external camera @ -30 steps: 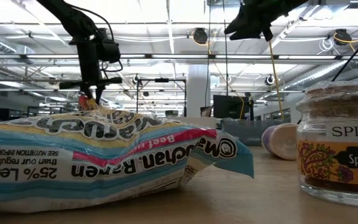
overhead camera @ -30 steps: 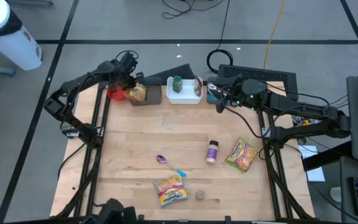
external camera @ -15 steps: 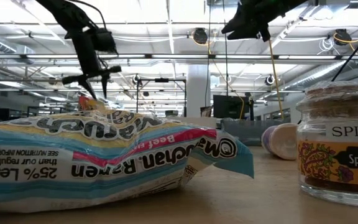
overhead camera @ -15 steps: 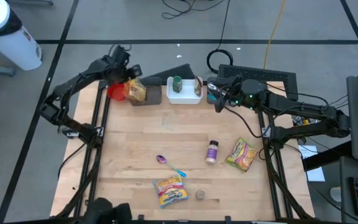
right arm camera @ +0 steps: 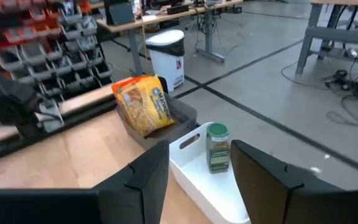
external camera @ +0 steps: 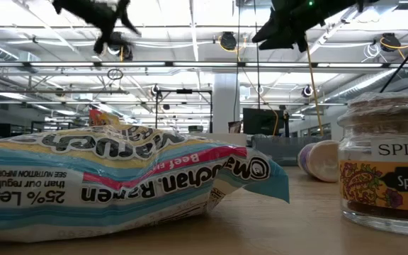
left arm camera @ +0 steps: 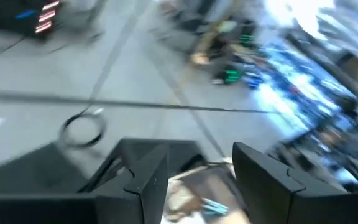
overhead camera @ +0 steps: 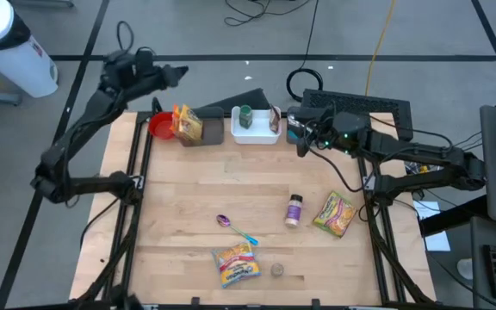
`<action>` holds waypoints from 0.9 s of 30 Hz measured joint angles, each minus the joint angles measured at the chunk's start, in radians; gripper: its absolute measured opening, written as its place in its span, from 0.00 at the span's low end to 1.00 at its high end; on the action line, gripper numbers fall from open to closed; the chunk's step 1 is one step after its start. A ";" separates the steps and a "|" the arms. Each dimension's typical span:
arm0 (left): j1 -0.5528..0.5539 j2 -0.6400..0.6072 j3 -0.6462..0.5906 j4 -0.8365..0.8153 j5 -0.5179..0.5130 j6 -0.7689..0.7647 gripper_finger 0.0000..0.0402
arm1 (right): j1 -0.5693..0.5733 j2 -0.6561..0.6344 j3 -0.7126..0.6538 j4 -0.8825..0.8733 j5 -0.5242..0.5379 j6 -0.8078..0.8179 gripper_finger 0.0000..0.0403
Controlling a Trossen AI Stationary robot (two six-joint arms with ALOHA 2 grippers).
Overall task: Pick & Place Food Item
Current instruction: Put the blue noodle pack into the left black bin
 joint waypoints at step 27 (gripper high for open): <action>-1.048 -0.051 -0.312 -0.048 -0.305 -0.283 0.46 | 0.051 0.000 -0.176 0.136 -0.435 0.265 0.41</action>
